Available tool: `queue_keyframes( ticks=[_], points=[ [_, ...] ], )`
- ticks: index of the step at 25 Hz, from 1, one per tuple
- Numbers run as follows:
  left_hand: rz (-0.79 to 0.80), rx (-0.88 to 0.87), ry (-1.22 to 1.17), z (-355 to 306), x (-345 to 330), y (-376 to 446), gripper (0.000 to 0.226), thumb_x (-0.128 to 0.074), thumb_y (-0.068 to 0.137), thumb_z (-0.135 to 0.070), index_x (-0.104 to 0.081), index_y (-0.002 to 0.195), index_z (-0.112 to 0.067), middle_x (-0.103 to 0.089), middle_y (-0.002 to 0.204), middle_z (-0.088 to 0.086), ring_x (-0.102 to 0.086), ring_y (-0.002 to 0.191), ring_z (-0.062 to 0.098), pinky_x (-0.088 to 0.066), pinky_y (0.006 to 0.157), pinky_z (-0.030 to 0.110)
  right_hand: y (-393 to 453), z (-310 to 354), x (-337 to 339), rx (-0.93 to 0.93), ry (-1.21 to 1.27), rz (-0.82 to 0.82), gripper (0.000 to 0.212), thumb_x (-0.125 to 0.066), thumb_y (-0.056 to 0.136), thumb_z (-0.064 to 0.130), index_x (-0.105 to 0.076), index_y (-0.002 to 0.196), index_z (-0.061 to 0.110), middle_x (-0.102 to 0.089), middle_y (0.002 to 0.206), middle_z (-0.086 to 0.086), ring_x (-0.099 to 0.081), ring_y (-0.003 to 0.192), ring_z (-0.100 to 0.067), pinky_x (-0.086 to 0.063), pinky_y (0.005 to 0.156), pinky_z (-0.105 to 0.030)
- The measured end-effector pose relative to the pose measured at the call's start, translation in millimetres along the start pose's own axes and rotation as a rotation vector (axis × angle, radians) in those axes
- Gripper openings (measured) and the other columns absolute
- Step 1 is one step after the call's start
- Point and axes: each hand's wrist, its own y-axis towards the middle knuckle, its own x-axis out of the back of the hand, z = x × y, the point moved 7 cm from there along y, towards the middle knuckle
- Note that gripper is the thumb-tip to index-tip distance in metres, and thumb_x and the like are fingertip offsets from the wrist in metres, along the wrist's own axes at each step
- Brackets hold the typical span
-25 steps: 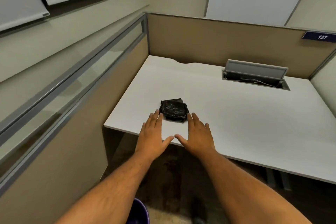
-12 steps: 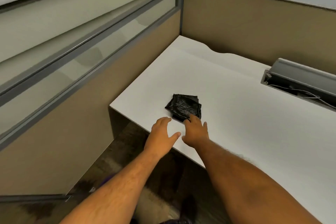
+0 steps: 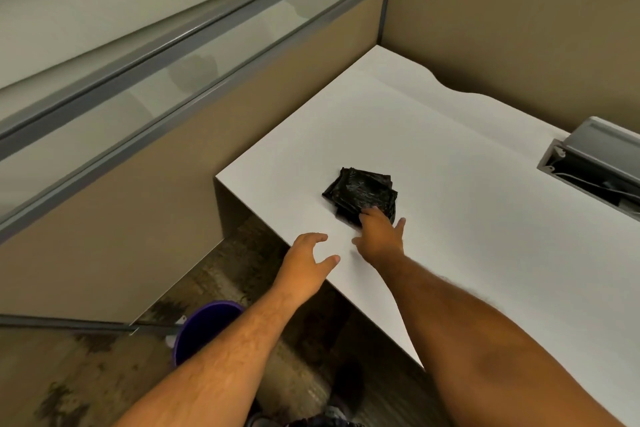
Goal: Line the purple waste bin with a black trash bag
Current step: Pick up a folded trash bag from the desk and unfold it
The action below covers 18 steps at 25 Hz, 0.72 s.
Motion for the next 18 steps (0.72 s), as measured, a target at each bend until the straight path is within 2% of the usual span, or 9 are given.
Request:
queue_keyframes(
  ticks=[3, 4, 6, 7, 8, 10, 13, 15, 18],
  points=[
    [0.001, 0.017, -0.097, -2, -4, 2, 0.049, -0.078, 0.097, -0.03, -0.062, 0.144, -0.028, -0.053, 0.145, -0.009, -0.046, 0.134, 0.006, -0.047, 0.104, 0.03, -5, -16, 35, -0.06, 0.354, -0.31, 0.026, -0.067, 0.099, 0.012, -0.078, 0.123, 0.016, -0.074, 0.133, -0.005, -0.066, 0.126, -0.027, -0.003, 0.132, -0.057],
    [-0.008, 0.016, -0.14, -3, -5, 2, 0.046, -0.077, 0.097, -0.028, -0.063, 0.141, -0.029, -0.054, 0.141, -0.009, -0.048, 0.135, 0.008, -0.047, 0.102, 0.03, -9, -22, 49, -0.09, 0.468, -0.407, 0.022, -0.068, 0.096, 0.008, -0.082, 0.112, 0.015, -0.078, 0.122, -0.005, -0.071, 0.116, -0.026, -0.009, 0.133, -0.056],
    [-0.037, 0.026, -0.247, -6, -2, 1, 0.04, -0.077, 0.098, -0.027, -0.067, 0.136, -0.031, -0.057, 0.138, -0.009, -0.051, 0.134, 0.008, -0.046, 0.101, 0.032, -17, -35, 73, -0.125, 0.755, -0.511, 0.021, -0.069, 0.091, 0.003, -0.084, 0.095, 0.018, -0.082, 0.104, -0.002, -0.075, 0.101, -0.021, -0.04, 0.122, -0.053],
    [-0.05, 0.035, -0.301, -9, -1, 1, 0.038, -0.077, 0.098, -0.028, -0.067, 0.134, -0.032, -0.059, 0.138, -0.009, -0.052, 0.133, 0.007, -0.047, 0.102, 0.033, -21, -39, 82, -0.129, 0.925, -0.508, 0.024, -0.069, 0.09, 0.002, -0.083, 0.089, 0.022, -0.082, 0.099, 0.001, -0.076, 0.095, -0.018, -0.055, 0.106, -0.048],
    [-0.058, 0.043, -0.349, -13, 1, 1, 0.036, -0.076, 0.099, -0.028, -0.068, 0.133, -0.033, -0.06, 0.138, -0.009, -0.053, 0.131, 0.006, -0.048, 0.104, 0.035, -26, -41, 90, -0.12, 1.083, -0.476, 0.028, -0.068, 0.09, 0.001, -0.082, 0.085, 0.026, -0.081, 0.095, 0.005, -0.077, 0.089, -0.015, -0.062, 0.089, -0.041],
    [-0.065, 0.051, -0.422, -22, 3, 2, 0.034, -0.074, 0.1, -0.029, -0.068, 0.133, -0.033, -0.063, 0.137, -0.01, -0.055, 0.13, 0.005, -0.049, 0.106, 0.036, -35, -45, 106, -0.077, 1.303, -0.407, 0.033, -0.066, 0.092, 0.0, -0.08, 0.083, 0.028, -0.079, 0.093, 0.006, -0.074, 0.082, -0.014, -0.058, 0.072, -0.033],
    [-0.093, 0.028, -0.479, -37, 5, 0, 0.036, -0.074, 0.1, -0.031, -0.066, 0.136, -0.032, -0.063, 0.136, -0.01, -0.055, 0.133, 0.009, -0.044, 0.101, 0.032, -54, -46, 117, -0.044, 1.549, -0.281, 0.032, -0.061, 0.098, 0.0, -0.08, 0.092, 0.025, -0.078, 0.103, -0.002, -0.074, 0.091, -0.018, -0.06, 0.073, -0.033],
    [-0.137, 0.006, -0.506, -47, 8, -3, 0.047, -0.076, 0.098, -0.036, -0.061, 0.142, -0.034, -0.059, 0.14, -0.012, -0.053, 0.132, 0.007, -0.043, 0.101, 0.032, -65, -43, 119, -0.022, 1.682, -0.197, 0.033, -0.058, 0.101, -0.001, -0.082, 0.098, 0.022, -0.08, 0.107, -0.004, -0.077, 0.094, -0.017, -0.063, 0.076, -0.036],
    [-0.149, 0.095, -0.635, -56, 11, -7, 0.064, -0.073, 0.097, -0.049, -0.049, 0.154, -0.032, -0.055, 0.146, -0.011, -0.055, 0.125, 0.007, -0.044, 0.098, 0.029, -78, -38, 118, -0.007, 1.9, -0.113, 0.038, -0.055, 0.103, -0.003, -0.085, 0.099, 0.02, -0.082, 0.106, -0.005, -0.079, 0.094, -0.017, -0.065, 0.078, -0.036]
  ],
)
